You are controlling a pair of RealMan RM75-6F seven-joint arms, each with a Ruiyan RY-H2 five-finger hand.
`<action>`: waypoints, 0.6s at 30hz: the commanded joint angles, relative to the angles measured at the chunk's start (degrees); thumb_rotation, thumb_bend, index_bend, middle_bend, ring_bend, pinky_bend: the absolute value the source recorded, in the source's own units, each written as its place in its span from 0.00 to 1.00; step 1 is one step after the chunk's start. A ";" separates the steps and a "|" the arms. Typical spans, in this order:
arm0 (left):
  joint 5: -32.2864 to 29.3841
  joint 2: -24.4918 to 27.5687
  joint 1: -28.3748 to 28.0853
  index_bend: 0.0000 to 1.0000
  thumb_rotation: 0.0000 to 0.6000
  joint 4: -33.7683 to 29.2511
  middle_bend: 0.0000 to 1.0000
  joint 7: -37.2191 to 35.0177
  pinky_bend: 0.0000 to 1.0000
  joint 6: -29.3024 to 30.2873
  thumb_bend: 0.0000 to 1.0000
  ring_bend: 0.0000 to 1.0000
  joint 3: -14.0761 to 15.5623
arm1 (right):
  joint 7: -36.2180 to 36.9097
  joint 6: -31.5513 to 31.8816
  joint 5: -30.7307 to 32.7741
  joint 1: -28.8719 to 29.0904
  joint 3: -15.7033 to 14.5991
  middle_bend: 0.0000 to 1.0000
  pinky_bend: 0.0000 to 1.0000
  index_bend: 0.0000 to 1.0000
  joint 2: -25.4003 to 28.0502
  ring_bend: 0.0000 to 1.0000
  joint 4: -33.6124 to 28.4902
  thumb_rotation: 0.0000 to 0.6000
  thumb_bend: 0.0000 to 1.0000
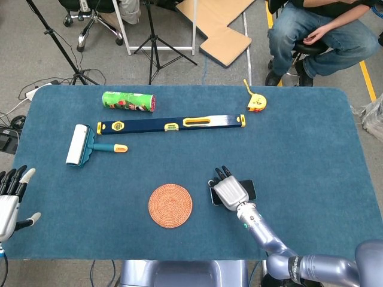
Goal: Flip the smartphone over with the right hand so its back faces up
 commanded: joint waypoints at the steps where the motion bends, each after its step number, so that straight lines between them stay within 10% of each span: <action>1: -0.04 -0.08 0.01 0.00 1.00 0.03 0.00 0.16 0.00 0.13 0.00 0.00 -0.04 | -0.49 0.35 0.09 0.67 -0.69 0.27 0.00 0.28 -0.66 0.00 1.12 1.00 0.00; 18: -0.64 -0.63 -0.31 0.00 1.00 0.00 0.00 1.29 0.00 -0.26 0.00 0.00 0.05 | 3.32 2.09 -3.02 2.03 -2.00 0.50 0.00 0.48 0.04 0.05 1.56 1.00 0.18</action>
